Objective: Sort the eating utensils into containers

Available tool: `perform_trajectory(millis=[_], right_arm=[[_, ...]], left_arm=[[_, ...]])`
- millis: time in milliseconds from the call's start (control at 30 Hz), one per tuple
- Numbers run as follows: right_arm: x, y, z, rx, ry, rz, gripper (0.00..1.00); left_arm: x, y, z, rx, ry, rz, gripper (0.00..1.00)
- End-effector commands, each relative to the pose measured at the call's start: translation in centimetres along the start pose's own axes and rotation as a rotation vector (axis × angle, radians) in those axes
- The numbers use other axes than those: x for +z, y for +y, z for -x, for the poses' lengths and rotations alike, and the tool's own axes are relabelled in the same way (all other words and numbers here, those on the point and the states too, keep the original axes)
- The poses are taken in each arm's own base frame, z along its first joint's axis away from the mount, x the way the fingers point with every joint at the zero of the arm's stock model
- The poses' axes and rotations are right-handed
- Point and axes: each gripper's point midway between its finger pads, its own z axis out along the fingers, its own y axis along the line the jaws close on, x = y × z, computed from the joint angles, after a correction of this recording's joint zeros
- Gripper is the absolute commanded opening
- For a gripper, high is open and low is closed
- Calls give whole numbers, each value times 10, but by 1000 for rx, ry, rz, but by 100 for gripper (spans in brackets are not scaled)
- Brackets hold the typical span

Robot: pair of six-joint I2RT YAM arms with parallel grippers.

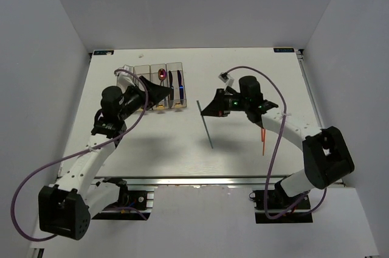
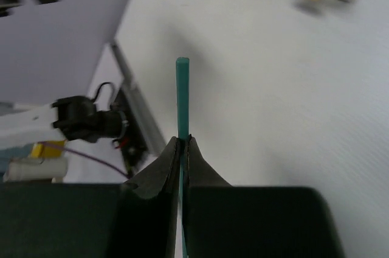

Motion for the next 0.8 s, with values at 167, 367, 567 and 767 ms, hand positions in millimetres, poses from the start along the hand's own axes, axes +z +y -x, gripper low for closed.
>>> perform_trajectory(millis=[167, 367, 567, 767], right_arm=[[23, 114, 17, -75, -51, 293, 0], [38, 136, 25, -77, -48, 341, 0], [48, 140, 32, -62, -41, 332, 0], [49, 145, 35, -52, -51, 337, 0]], left_arm=[[13, -33, -14, -44, 75, -126, 84], [18, -22, -35, -35, 126, -95, 79], [19, -26, -44, -18, 148, -114, 70], [24, -19, -46, -12, 158, -94, 31]])
